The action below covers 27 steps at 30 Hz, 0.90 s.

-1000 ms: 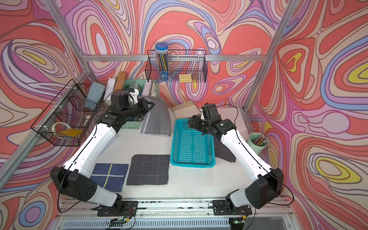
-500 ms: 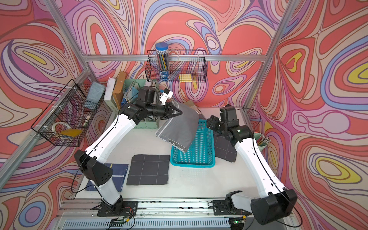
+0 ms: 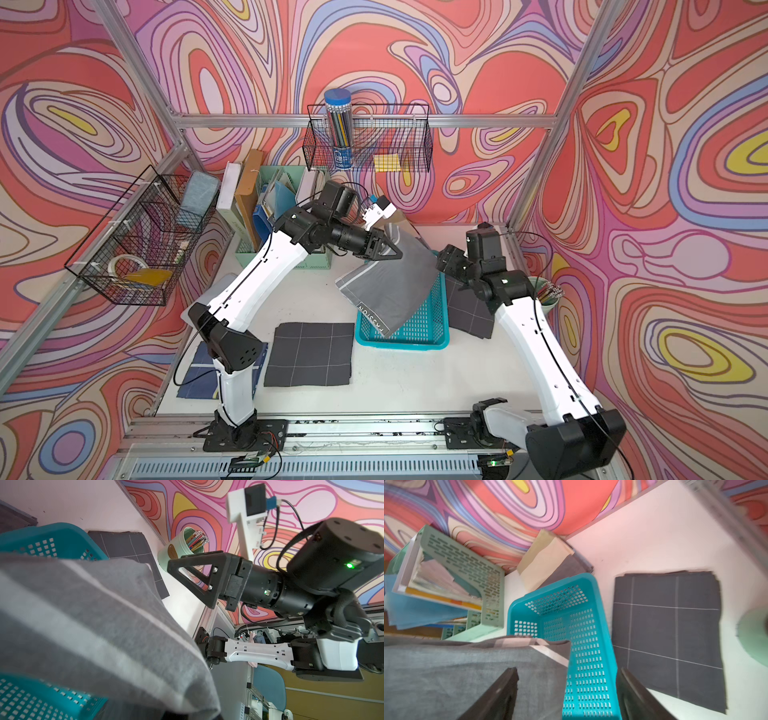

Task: Put the folded pillowcase in the basket
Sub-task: Place the pillowcase in the basket.

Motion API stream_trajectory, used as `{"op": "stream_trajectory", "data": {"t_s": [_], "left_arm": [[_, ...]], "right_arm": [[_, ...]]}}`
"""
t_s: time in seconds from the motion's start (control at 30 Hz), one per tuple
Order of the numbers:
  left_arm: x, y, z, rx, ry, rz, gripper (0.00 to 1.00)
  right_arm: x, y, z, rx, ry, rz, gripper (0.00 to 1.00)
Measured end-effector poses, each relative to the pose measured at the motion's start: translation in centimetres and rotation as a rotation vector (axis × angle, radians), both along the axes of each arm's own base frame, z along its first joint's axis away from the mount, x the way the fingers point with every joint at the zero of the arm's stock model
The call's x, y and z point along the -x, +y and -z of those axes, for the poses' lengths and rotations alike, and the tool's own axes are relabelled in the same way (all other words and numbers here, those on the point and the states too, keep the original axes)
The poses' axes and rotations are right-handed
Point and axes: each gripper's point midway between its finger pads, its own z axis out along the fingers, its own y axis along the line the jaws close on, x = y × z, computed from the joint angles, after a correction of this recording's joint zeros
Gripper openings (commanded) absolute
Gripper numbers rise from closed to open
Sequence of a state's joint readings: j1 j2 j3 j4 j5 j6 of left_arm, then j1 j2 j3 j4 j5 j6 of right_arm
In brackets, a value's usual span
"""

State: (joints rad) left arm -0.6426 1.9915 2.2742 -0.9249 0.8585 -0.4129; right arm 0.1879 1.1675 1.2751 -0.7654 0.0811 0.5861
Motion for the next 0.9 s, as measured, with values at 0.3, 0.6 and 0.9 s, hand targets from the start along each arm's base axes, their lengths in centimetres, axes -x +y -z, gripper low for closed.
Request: {"op": "stream_trajectory", "data": {"t_s": [0.3, 0.6, 0.9], "left_arm": [[-2.8, -2.8, 6.5, -0.036, 0.172, -0.192, 0.00], [-5.8, -4.1, 9.4, 0.069, 0.216, -0.432, 0.00], [-7.3, -2.8, 17.0, 0.142, 0.340, -0.595, 0.00]], "right_arm": [[2.7, -5.0, -3.2, 0.089, -0.099, 0.227, 0.76], [2.9, -5.7, -3.5, 0.106, -0.107, 0.265, 0.76], [2.7, -5.2, -3.5, 0.077, -0.112, 0.247, 0.75]]}}
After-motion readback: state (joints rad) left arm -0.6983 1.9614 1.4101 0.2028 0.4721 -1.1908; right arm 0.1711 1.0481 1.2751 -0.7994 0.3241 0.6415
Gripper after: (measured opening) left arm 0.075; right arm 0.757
